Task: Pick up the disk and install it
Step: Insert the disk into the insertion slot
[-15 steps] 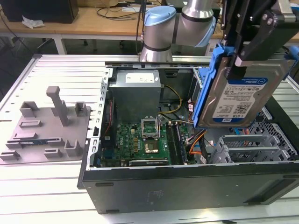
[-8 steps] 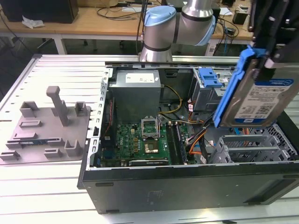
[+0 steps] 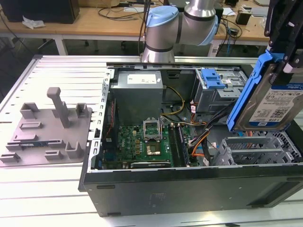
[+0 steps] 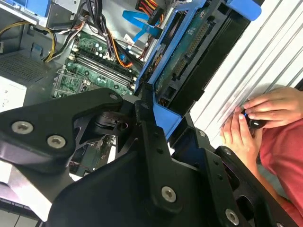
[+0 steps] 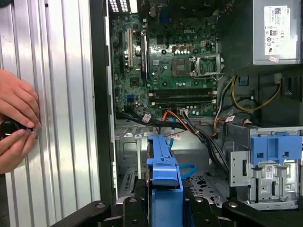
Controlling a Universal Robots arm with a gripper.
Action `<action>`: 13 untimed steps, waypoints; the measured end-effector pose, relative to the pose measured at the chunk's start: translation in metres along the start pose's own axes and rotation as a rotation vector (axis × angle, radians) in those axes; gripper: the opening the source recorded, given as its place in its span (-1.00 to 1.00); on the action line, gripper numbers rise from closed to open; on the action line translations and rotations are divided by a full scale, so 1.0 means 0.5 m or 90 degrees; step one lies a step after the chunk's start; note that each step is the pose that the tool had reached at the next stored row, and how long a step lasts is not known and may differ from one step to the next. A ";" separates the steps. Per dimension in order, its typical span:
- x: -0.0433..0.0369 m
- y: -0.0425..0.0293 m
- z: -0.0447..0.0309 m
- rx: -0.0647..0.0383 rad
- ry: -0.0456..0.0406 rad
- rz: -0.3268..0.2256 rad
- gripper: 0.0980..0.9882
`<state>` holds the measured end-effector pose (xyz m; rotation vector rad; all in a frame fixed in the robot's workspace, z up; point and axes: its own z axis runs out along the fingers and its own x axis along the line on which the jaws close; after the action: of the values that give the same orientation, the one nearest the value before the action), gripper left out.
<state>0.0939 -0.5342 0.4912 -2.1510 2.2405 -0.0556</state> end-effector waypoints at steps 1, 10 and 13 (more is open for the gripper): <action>0.000 -0.001 0.001 0.000 0.0000 0.000 -0.39; 0.000 -0.006 0.005 0.000 -0.0004 -0.005 -0.39; 0.000 -0.009 0.005 0.000 -0.0005 -0.009 -0.39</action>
<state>0.0985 -0.5342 0.4890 -2.1672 2.2245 -0.0552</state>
